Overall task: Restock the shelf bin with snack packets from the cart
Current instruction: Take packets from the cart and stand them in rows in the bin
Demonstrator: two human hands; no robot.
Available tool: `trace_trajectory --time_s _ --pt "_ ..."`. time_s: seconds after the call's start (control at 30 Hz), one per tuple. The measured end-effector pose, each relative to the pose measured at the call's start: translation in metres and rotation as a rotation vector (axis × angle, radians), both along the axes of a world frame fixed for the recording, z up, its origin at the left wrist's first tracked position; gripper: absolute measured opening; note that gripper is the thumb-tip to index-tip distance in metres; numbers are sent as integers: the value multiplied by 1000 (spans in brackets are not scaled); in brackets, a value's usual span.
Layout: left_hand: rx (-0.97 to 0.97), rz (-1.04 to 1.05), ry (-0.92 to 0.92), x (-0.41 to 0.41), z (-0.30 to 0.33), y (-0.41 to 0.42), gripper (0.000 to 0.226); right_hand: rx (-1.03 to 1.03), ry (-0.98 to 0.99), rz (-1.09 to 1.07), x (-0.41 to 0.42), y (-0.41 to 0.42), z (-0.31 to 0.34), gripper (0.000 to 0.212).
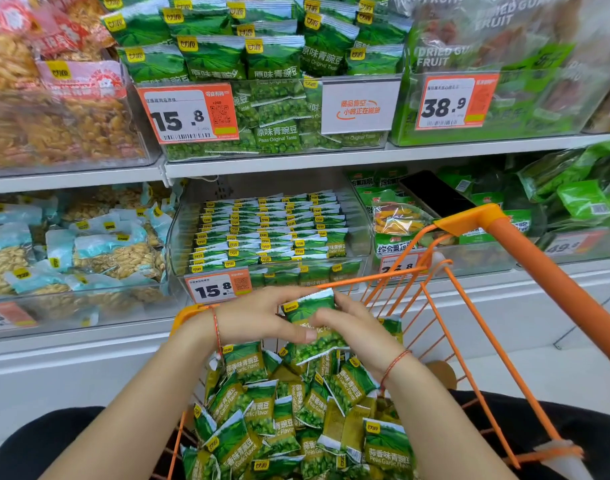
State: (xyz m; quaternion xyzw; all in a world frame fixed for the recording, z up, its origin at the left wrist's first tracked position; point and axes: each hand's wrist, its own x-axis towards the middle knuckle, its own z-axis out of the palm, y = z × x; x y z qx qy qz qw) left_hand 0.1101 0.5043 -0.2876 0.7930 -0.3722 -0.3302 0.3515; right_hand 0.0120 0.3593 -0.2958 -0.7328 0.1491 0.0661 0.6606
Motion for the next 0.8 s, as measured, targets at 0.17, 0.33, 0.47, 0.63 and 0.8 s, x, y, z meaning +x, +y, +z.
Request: trace_trajectory --time_s 0.17,0.33,0.47,0.63,0.8 --pt "4 -2 166 30 21 -9 113 -294 -19 199 30 -14 40 29" --pt "-149 182 298 45 13 -14 102 -449 40 262 70 -26 55 80" --pt "-221 250 226 51 6 -27 48 -476 19 120 93 -43 54 79" --pt "-281 419 41 88 9 -50 39 -510 -311 -800 102 -77 35 20" --pt "-242 474 -62 121 4 -97 48 -157 -269 -969 121 -64 -2 21"
